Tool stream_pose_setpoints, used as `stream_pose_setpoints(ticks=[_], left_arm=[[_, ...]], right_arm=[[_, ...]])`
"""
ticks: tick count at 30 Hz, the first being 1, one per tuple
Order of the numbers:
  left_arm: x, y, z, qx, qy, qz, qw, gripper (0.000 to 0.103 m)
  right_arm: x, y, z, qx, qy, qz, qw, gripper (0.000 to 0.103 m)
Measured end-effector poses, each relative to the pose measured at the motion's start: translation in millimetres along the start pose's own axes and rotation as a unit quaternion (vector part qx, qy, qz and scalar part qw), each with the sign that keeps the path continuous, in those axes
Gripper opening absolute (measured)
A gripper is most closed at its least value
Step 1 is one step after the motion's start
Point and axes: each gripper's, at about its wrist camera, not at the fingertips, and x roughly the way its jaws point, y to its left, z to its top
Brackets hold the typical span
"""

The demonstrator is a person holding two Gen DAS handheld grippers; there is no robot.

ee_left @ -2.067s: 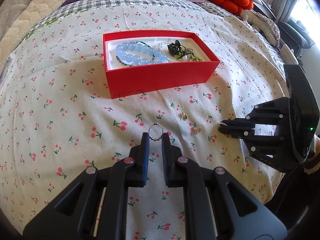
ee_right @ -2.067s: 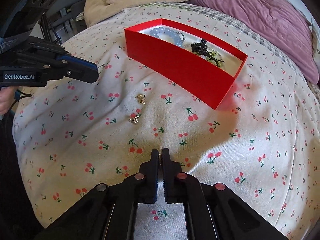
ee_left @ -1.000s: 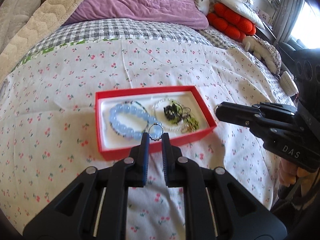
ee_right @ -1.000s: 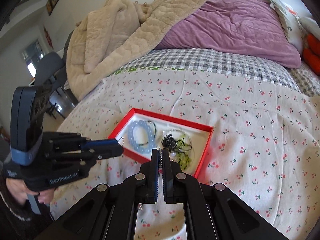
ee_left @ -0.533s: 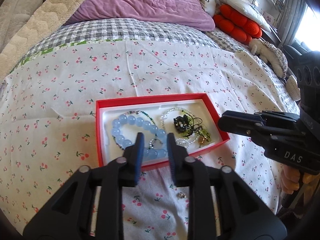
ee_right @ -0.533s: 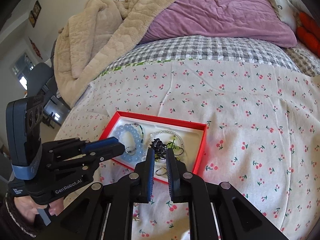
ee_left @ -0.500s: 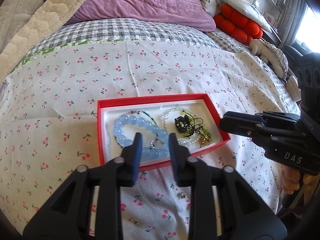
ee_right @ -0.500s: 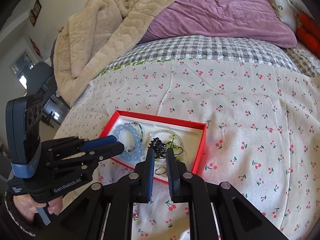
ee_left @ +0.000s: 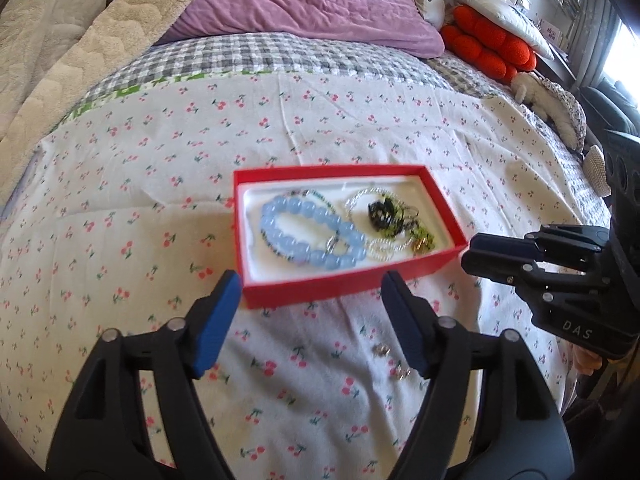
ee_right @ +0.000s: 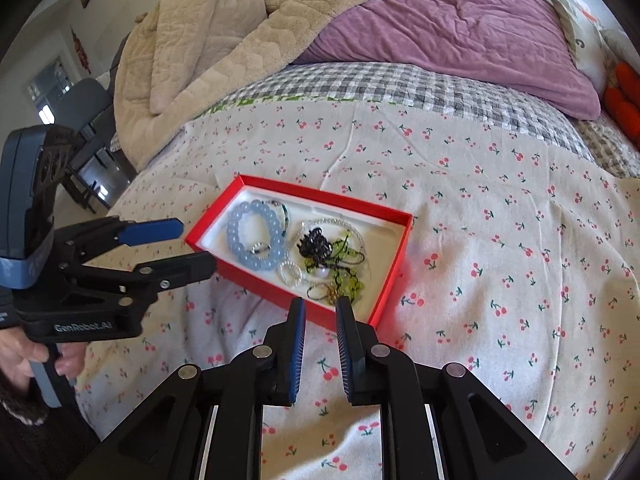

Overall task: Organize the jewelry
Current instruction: 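Withdraw both grippers from the box toward the last earrings on the sheet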

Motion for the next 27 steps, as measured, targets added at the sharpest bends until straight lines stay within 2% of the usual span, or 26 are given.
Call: stream_pose_setpoints(ticks=[3, 6, 7, 8, 9, 13, 15, 20, 25, 27], left_arm=[[0, 2, -10, -0.003, 0.01, 0.006, 0.9999, 0.077], [2, 3, -21, -0.001, 0.023, 0.013, 0.9996, 0.078], [3, 2, -27, 0.001, 0.028, 0.014, 0.9995, 0.078], [4, 1, -30, 0.003, 0.031, 0.013, 0.9994, 0.078], [5, 0, -35, 0.006, 0.035, 0.01, 0.9993, 0.078], [9, -7, -52, 0.011, 0.051, -0.003, 0.9986, 0.078], [11, -14, -60, 0.02, 0.056, -0.011, 0.9981, 0.078], [13, -33, -70, 0.045, 0.057, -0.031, 0.9969, 0.075], [21, -53, -75, 0.07, 0.065, -0.06, 0.9936, 0.05], [25, -61, -77, 0.082, 0.071, -0.069, 0.9917, 0.044]], right_arm=[[5, 5, -10, -0.014, 0.013, -0.005, 1.0, 0.02], [10, 7, -20, -0.019, 0.025, -0.009, 0.999, 0.03], [11, 8, -23, -0.021, 0.028, -0.012, 0.999, 0.046], [11, 8, -27, -0.02, 0.028, -0.015, 0.999, 0.067], [9, 8, -31, -0.019, 0.021, -0.017, 0.999, 0.071], [6, 4, -43, -0.011, 0.02, -0.02, 1.0, 0.072], [5, 1, -50, -0.005, 0.023, -0.027, 0.999, 0.076], [-2, -3, -62, -0.002, 0.026, -0.045, 0.999, 0.078], [-8, -8, -70, 0.003, 0.025, -0.053, 0.998, 0.078], [-10, -10, -70, 0.003, 0.023, -0.056, 0.998, 0.078]])
